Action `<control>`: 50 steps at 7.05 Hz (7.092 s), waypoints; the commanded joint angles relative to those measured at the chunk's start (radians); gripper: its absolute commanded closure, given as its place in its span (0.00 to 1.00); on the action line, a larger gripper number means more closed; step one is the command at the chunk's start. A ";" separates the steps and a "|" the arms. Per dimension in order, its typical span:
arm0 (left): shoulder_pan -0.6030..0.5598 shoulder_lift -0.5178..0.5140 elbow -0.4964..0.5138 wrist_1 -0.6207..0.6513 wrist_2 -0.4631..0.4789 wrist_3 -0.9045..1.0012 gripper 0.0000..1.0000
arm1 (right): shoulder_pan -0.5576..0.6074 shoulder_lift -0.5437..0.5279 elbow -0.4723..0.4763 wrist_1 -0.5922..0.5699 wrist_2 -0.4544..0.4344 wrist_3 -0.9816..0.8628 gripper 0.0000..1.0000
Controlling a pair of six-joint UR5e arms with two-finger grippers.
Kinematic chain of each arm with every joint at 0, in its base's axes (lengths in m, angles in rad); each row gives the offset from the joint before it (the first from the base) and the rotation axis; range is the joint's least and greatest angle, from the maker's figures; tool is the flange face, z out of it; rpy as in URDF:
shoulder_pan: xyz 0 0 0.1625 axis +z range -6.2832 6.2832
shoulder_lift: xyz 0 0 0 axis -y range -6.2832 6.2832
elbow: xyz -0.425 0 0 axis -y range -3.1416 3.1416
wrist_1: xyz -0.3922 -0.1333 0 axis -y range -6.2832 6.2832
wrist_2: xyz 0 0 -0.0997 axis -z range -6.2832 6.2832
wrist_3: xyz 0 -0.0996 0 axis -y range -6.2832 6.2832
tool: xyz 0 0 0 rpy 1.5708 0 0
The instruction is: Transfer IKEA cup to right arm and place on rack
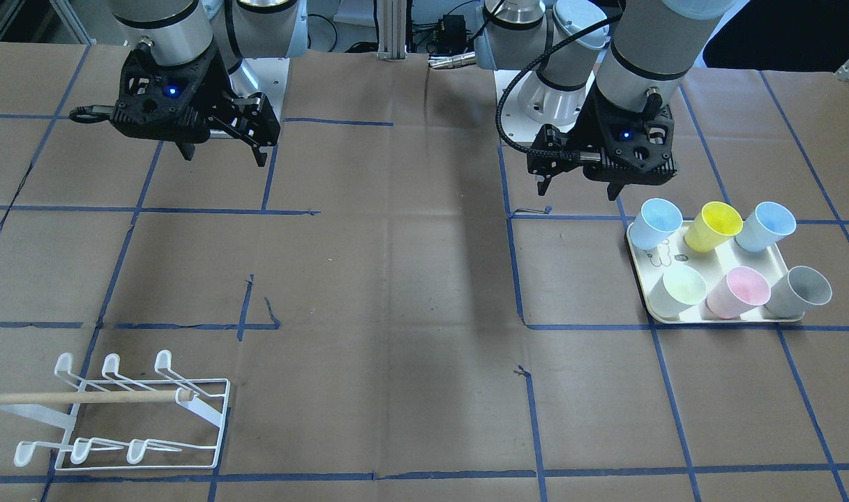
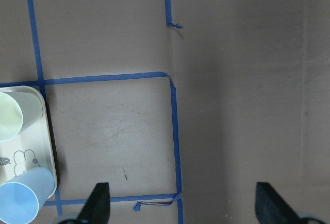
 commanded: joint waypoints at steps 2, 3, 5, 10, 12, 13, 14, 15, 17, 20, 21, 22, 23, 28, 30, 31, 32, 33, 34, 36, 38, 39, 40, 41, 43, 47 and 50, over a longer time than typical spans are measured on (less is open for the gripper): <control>0.008 0.003 -0.001 0.001 0.000 0.002 0.01 | 0.001 0.001 0.000 -0.001 0.000 0.001 0.00; 0.018 0.003 -0.003 0.001 0.000 0.002 0.01 | -0.001 0.001 0.002 -0.001 0.000 0.001 0.00; 0.105 -0.012 -0.003 0.004 -0.001 0.021 0.01 | 0.001 0.001 0.000 -0.001 0.000 0.001 0.00; 0.316 -0.049 -0.006 0.023 0.002 0.307 0.01 | 0.001 0.001 0.002 -0.002 0.000 0.004 0.00; 0.371 -0.075 -0.013 0.053 0.003 0.353 0.01 | 0.001 0.000 0.012 -0.008 0.002 0.005 0.00; 0.388 -0.091 -0.047 0.133 0.003 0.402 0.01 | 0.001 0.000 0.012 -0.007 0.002 0.007 0.00; 0.417 -0.104 -0.102 0.215 0.003 0.421 0.01 | 0.001 0.000 0.012 -0.007 0.002 0.007 0.00; 0.433 -0.109 -0.153 0.286 0.003 0.423 0.01 | 0.001 0.000 0.012 -0.007 0.002 0.007 0.00; 0.433 -0.132 -0.258 0.432 0.003 0.421 0.01 | 0.001 0.000 0.012 -0.007 0.002 0.007 0.00; 0.433 -0.212 -0.337 0.569 0.002 0.418 0.01 | 0.001 0.000 0.012 -0.007 0.002 0.005 0.00; 0.434 -0.241 -0.342 0.574 0.005 0.418 0.01 | 0.001 0.000 0.012 -0.007 0.002 0.005 0.00; 0.434 -0.250 -0.351 0.572 0.006 0.418 0.01 | 0.001 0.000 0.012 -0.008 0.002 0.005 0.00; 0.440 -0.250 -0.357 0.571 0.006 0.415 0.01 | 0.001 0.001 0.012 -0.008 0.002 0.007 0.00; 0.451 -0.240 -0.353 0.561 0.052 0.410 0.87 | 0.001 0.015 0.035 -0.146 0.133 0.100 0.00; 0.448 -0.224 -0.340 0.551 0.048 0.409 1.00 | 0.001 0.009 0.130 -0.436 0.184 0.365 0.00; 0.448 -0.214 -0.339 0.544 0.045 0.407 1.00 | 0.001 0.000 0.170 -0.549 0.219 0.480 0.00; 0.447 -0.197 -0.337 0.543 0.042 0.409 1.00 | 0.001 -0.003 0.198 -0.614 0.244 0.572 0.00; 0.440 -0.163 -0.325 0.525 0.038 0.409 1.00 | 0.002 -0.003 0.222 -0.686 0.268 0.644 0.00; 0.436 -0.128 -0.269 0.418 0.035 0.410 1.00 | 0.002 -0.003 0.257 -0.779 0.323 0.759 0.00; 0.430 -0.135 -0.021 0.135 0.029 0.409 1.00 | 0.002 -0.003 0.365 -1.045 0.379 0.904 0.00; 0.402 -0.179 0.188 -0.055 0.000 0.410 1.00 | 0.002 -0.002 0.464 -1.260 0.409 1.008 0.00; 0.382 -0.202 0.218 -0.055 -0.003 0.418 1.00 | 0.002 -0.002 0.501 -1.375 0.410 1.033 0.00; 0.362 -0.215 0.215 -0.042 -0.085 0.420 1.00 | 0.002 0.000 0.537 -1.471 0.410 1.068 0.00; 0.344 -0.221 0.214 -0.008 -0.227 0.421 1.00 | 0.002 0.015 0.575 -1.613 0.410 1.105 0.00; 0.289 -0.221 0.188 0.137 -0.486 0.445 1.00 | -0.002 0.015 0.636 -1.758 0.410 1.229 0.00; 0.238 -0.199 -0.117 0.830 -0.893 0.481 1.00 | 0.001 0.019 0.638 -1.754 0.443 1.291 0.00; 0.152 -0.215 -0.314 1.226 -1.040 0.475 1.00 | 0.011 0.023 0.638 -1.752 0.426 1.283 0.00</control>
